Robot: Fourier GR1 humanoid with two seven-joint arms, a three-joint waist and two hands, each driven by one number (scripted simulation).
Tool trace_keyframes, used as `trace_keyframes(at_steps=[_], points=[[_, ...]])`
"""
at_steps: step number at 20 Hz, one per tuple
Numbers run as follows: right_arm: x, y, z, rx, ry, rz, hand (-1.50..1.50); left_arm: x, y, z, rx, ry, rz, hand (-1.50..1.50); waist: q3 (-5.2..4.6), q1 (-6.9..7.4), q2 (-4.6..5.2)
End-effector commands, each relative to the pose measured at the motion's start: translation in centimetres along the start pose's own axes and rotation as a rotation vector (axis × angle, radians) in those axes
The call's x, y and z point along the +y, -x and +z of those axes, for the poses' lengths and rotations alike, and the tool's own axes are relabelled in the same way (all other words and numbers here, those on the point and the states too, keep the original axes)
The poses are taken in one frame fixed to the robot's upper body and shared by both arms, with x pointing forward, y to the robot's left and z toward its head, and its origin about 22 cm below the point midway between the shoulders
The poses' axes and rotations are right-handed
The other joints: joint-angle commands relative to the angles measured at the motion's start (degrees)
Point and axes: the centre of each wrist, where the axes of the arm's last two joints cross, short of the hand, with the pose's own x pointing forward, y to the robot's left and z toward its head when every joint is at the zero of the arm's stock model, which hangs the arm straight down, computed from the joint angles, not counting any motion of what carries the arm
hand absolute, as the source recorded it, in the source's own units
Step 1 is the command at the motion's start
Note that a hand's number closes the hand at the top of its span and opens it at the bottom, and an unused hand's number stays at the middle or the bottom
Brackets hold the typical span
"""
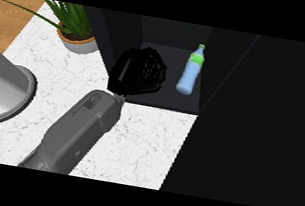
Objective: Pick up the bottled water, place it into the cabinet and close the cabinet
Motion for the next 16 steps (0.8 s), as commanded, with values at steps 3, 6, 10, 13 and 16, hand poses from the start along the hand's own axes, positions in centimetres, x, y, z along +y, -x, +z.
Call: trace_keyframes(at_steps=[3, 6, 10, 13, 16], points=[[-0.5, -2.2, 0.4, -0.021, -0.041, 0.033, -1.5, 1.3, -0.4, 6.0, -0.003, -0.083, 0.072, 1.5, -0.01, 1.88, -0.38], [-0.3, -2.1, 0.5, 0.002, -0.091, 0.025, 1.5, 3.3, -2.8, 8.3, 0.004, -0.063, 0.082, 1.5, -0.01, 1.88, -0.2], [1.0, -2.1, 0.4, 0.044, -0.274, -0.027, 1.5, 1.5, -3.2, 12.5, 0.005, -0.085, 0.101, 1.5, -0.09, 2.64, -0.07], [1.1, -3.1, 0.6, 0.021, -0.348, -0.043, 1.5, 3.6, -5.8, 15.9, 0.004, -0.09, 0.079, 1.5, -0.06, 2.14, 0.02], [2.1, -2.7, 0.7, 0.026, -0.394, -0.084, 1.5, 3.9, -6.7, 19.8, -0.007, -0.116, 0.073, 1.5, -0.12, 2.03, 0.07]])
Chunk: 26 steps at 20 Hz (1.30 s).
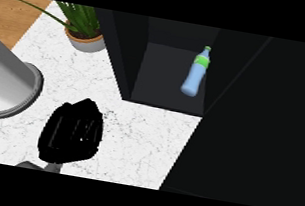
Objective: Pick up the bottled water, place it into the cabinet and close the cabinet
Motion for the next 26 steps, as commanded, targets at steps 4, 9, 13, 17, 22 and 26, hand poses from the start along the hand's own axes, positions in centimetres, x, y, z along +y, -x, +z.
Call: trace_keyframes(at_steps=[4, 9, 13, 17, 22, 26], points=[[2.0, -2.8, -0.4, -0.041, -0.122, -0.102, 1.5, 2.0, -5.6, 5.5, -0.029, -0.023, -0.04, 1.5, -0.16, -0.4, 0.22], [3.0, -3.1, -2.3, -0.051, -0.119, -0.116, 1.5, 2.8, -7.8, 7.6, -0.048, -0.074, -0.026, 1.5, -0.24, -0.94, 0.39], [4.3, -2.4, -5.5, -0.082, -0.079, -0.09, 1.5, 4.5, -10.3, 10.5, -0.056, -0.075, -0.042, 1.5, -0.12, -1.2, 0.62], [4.1, -4.3, -10.1, -0.075, -0.052, -0.106, 1.5, 4.9, -11.2, 12.4, -0.063, -0.103, -0.023, 1.5, -0.12, -0.99, 0.84], [3.8, -2.8, -14.9, -0.039, 0.018, -0.131, 1.5, 6.7, -13.9, 13.7, -0.075, -0.099, -0.049, 1.5, 0.01, -1.28, 1.03], [2.3, -2.7, -18.5, -0.031, 0.007, -0.115, 1.5, 7.6, -13.7, 13.6, -0.082, -0.118, -0.061, 1.5, 0.04, -1.76, 1.13]])
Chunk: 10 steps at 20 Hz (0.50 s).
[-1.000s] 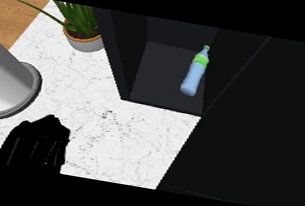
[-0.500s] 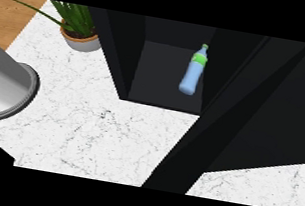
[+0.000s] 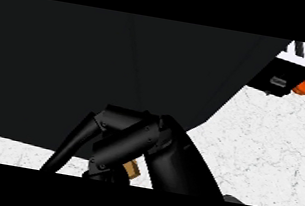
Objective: Pick up the bottled water, place it into the cabinet and close the cabinet
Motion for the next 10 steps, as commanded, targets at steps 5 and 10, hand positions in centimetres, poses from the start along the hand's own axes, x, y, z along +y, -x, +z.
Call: trace_keyframes(at_steps=[5, 10], points=[[-4.2, 2.9, -6.9, 0.043, 0.008, -0.008, 1.5, 1.8, -1.3, 1.5, -0.005, -0.008, -0.004, 1.5, 0.06, -0.04, 0.26], [-5.5, 3.9, -9.1, 0.093, 0.04, 0.024, 1.5, 3.7, -1.8, 2.3, -0.005, -0.031, -0.008, 1.5, 0.05, -0.58, 0.08]])
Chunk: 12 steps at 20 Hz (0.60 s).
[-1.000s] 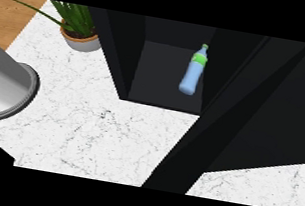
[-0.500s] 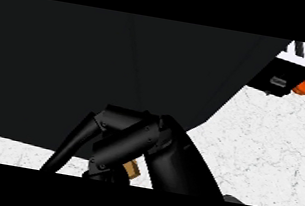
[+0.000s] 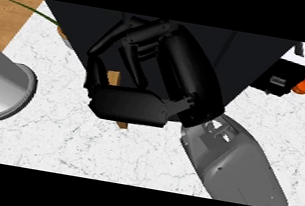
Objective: Pick up the bottled water, place it into the cabinet and close the cabinet
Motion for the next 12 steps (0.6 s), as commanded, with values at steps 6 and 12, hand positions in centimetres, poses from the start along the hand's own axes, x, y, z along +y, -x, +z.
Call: trace_keyframes(at_steps=[6, 12], points=[[-3.7, 4.9, -4.5, 0.086, 0.01, 0.017, 1.5, 1.3, -1.4, 1.2, 0.013, 0.002, 0.004, 1.5, 0.02, 0.16, 0.15], [-3.7, 6.3, -6.0, 0.112, 0.076, 0.053, 1.5, 1.4, -1.0, -0.6, -0.006, 0.029, 0.007, 1.5, -0.05, 1.05, 0.57]])
